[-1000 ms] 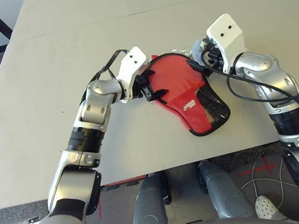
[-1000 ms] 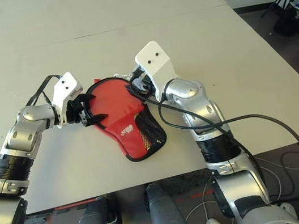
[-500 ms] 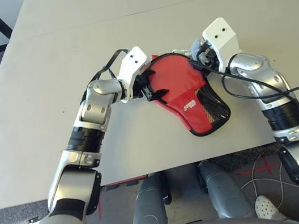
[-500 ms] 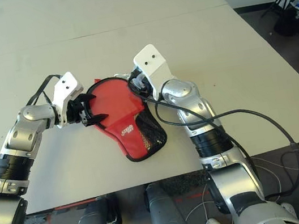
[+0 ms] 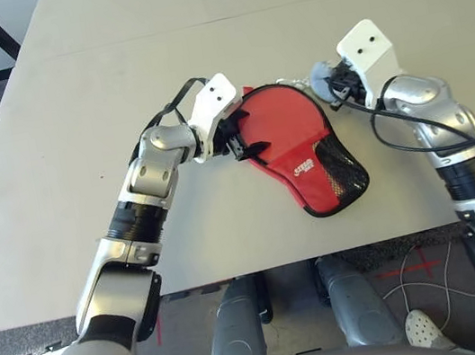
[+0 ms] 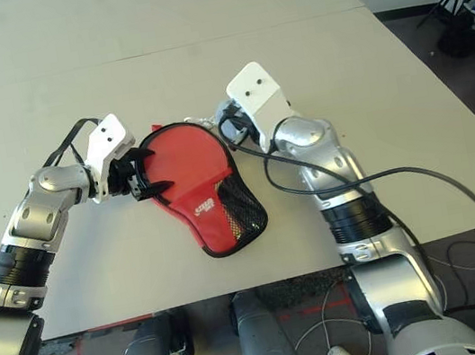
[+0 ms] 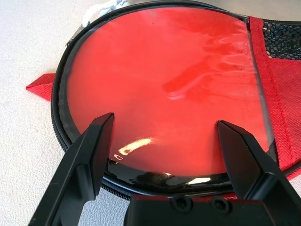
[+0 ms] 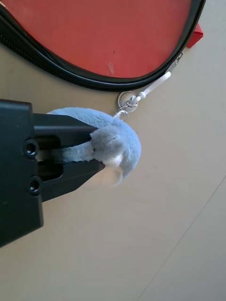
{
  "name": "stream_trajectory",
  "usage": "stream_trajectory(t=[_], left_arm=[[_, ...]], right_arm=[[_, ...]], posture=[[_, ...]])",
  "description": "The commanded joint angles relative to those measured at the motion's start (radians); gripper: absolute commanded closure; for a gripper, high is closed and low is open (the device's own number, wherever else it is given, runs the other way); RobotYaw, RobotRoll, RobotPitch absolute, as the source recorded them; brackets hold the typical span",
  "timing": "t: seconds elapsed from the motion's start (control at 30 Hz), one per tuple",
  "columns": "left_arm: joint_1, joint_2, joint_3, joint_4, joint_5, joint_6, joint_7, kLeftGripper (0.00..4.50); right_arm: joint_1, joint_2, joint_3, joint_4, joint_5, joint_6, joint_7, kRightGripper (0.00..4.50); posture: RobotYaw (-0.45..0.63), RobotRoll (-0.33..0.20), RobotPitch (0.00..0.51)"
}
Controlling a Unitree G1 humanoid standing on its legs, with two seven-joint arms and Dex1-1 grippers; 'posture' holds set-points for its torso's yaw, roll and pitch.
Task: Store the ping-pong paddle in its case and zip it.
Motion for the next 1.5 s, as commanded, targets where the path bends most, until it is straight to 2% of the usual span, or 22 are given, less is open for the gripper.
stream_trajectory(t=[0.03, 0.2, 0.47, 0.57, 0.97, 1.07, 1.37, 1.5], left_arm=[[0.046, -0.003, -0.060, 0.026, 0.024, 0.020, -0.014, 0.00], [0.044, -0.005, -0.064, 0.036, 0.027, 0.019, -0.008, 0.00], [0.028, -0.019, -0.069, 0.067, 0.036, 0.013, 0.000, 0.00], [0.025, -0.020, -0.070, 0.071, 0.038, 0.013, 0.000, 0.00], [0.024, -0.022, -0.072, 0.081, 0.040, 0.014, 0.001, 0.00], [0.024, -0.022, -0.071, 0.082, 0.040, 0.014, 0.002, 0.00], [0.024, -0.022, -0.069, 0.086, 0.040, 0.016, 0.007, 0.00], [0.023, -0.023, -0.070, 0.086, 0.040, 0.016, 0.009, 0.00]], right_arm=[[-0.010, -0.071, -0.015, -0.004, 0.033, 0.039, 0.104, 4.48], [-0.019, -0.169, 0.000, -0.027, 0.073, 0.070, 0.249, 4.48], [-0.003, -0.319, 0.057, -0.046, 0.081, 0.004, 0.495, 4.48], [0.019, -0.396, 0.074, -0.050, 0.088, -0.038, 0.619, 4.48], [0.136, -0.582, 0.097, -0.126, 0.176, -0.046, 0.970, 4.48], [0.177, -0.618, 0.101, -0.180, 0.231, -0.014, 1.024, 4.48], [0.314, -0.826, 0.159, -0.369, 0.525, 0.047, 1.035, 4.48], [0.341, -0.857, 0.161, -0.389, 0.552, 0.037, 1.035, 4.48]], posture=[[-0.07, 0.000, 0.261], [-0.08, 0.000, 0.258], [-0.09, 0.000, 0.256], [-0.09, 0.000, 0.256], [-0.09, 0.000, 0.261], [-0.08, 0.000, 0.261], [-0.08, 0.000, 0.263], [-0.09, 0.000, 0.263]])
